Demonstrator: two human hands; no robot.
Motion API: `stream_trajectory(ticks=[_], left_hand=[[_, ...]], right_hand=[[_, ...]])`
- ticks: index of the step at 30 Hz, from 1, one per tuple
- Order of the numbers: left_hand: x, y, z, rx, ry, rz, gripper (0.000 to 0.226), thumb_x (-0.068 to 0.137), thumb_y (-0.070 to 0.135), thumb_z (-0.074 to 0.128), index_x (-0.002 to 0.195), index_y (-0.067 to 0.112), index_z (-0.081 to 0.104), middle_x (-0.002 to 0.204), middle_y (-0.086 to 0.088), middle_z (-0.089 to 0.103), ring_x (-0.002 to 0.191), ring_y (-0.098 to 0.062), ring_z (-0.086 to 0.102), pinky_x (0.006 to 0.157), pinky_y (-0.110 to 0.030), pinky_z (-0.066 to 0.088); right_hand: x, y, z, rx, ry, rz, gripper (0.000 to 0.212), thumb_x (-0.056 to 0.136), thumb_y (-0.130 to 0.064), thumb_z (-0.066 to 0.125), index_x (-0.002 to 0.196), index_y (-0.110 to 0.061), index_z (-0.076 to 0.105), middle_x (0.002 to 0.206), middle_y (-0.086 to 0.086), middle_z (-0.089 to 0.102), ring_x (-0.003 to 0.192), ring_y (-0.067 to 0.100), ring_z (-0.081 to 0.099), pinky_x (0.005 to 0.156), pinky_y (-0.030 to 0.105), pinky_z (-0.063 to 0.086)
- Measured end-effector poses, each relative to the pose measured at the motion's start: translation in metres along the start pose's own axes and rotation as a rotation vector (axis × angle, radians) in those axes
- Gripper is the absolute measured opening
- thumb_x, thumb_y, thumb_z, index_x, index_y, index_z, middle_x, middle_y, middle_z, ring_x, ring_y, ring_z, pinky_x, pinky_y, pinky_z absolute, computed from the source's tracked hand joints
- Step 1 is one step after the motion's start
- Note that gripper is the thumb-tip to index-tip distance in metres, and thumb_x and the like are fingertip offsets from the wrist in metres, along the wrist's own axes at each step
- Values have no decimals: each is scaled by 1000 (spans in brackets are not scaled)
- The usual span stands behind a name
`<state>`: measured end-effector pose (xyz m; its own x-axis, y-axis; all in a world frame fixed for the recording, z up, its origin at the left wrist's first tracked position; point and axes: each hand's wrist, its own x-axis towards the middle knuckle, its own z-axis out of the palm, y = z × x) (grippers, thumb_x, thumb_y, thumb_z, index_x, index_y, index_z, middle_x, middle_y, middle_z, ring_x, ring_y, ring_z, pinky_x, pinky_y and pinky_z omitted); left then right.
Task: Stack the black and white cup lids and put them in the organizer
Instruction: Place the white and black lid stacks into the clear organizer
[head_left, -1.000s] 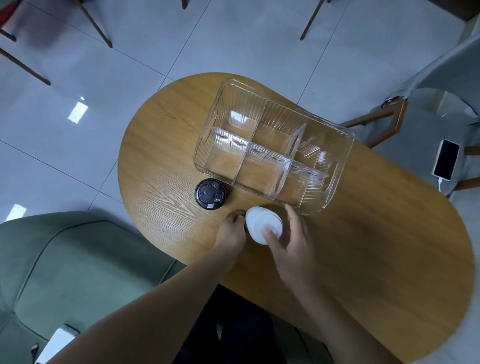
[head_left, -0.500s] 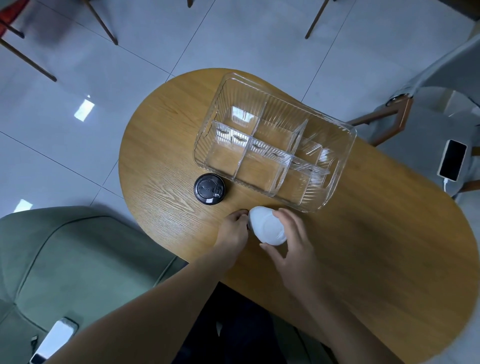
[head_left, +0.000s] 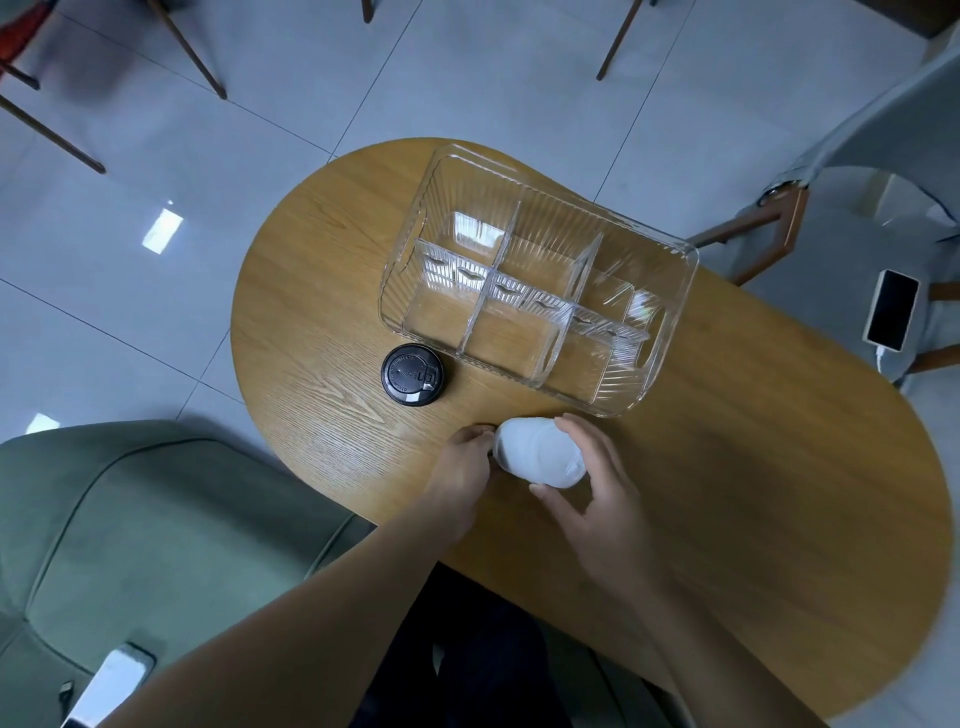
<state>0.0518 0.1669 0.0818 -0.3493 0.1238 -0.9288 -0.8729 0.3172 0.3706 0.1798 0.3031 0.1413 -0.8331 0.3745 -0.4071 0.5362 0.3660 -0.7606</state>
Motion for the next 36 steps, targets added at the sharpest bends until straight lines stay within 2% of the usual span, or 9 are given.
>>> stream_trajectory(ticks=[3,6,10,13,19,24,30,34,36], left_hand=[[-14,0,-1,13,28,60,46,102,38,59,147,28,67,137,-1,72,126,-23,69,116,-49,56],[-29,9,0,-98,20,119,32,111,29,56,137,25,73,128,1,79,122,-20,73,114,-46,59],[-36,30,-1,-211,-9,227,24,106,30,60,121,27,79,122,-2,81,123,-26,75,116,-54,57],[-32,48,0,-242,10,305,32,99,38,64,128,31,77,129,3,79,131,-23,72,120,-53,52],[-21,78,9,-284,-20,400,41,98,36,62,137,28,75,135,5,78,136,-20,69,123,-50,49],[-11,81,13,-92,-42,505,67,95,-11,63,154,21,62,141,7,75,135,-11,69,117,-40,56],[-11,74,23,205,60,651,83,91,21,90,161,37,48,147,20,63,132,0,62,105,-18,54],[-4,73,32,333,122,749,79,90,23,86,158,38,47,145,19,62,133,-5,61,107,-36,58],[-4,75,35,379,154,758,74,90,21,81,155,37,48,144,16,63,130,-8,62,102,-36,57]], right_hand=[[-1,-18,-6,-17,14,-35,70,101,-38,77,162,-42,42,166,-23,40,153,3,41,106,6,43],[1,-45,-18,-41,52,-88,74,99,-35,79,163,-42,42,167,-27,38,155,-2,37,108,3,38],[15,-73,-39,-70,58,-109,84,96,-40,81,166,-43,35,165,-27,39,154,4,39,113,22,45],[34,-87,-47,-109,102,-197,84,95,-36,83,165,-34,37,166,-16,42,154,11,43,117,35,50],[76,-92,-57,-193,168,-341,83,90,-31,89,160,-21,46,159,-7,50,149,15,49,116,39,53],[98,-85,-59,-183,177,-331,84,86,-29,93,158,-22,50,152,-6,55,144,16,54,109,46,57],[111,-76,-58,-185,105,-271,89,84,-34,95,159,-30,46,154,-13,54,145,15,53,109,48,57],[119,-70,-55,-159,91,-242,87,82,-34,96,155,-32,49,151,-17,56,142,12,55,109,46,58],[123,-67,-54,-175,101,-238,86,80,-35,97,152,-33,50,148,-18,57,140,9,56,107,45,58]])
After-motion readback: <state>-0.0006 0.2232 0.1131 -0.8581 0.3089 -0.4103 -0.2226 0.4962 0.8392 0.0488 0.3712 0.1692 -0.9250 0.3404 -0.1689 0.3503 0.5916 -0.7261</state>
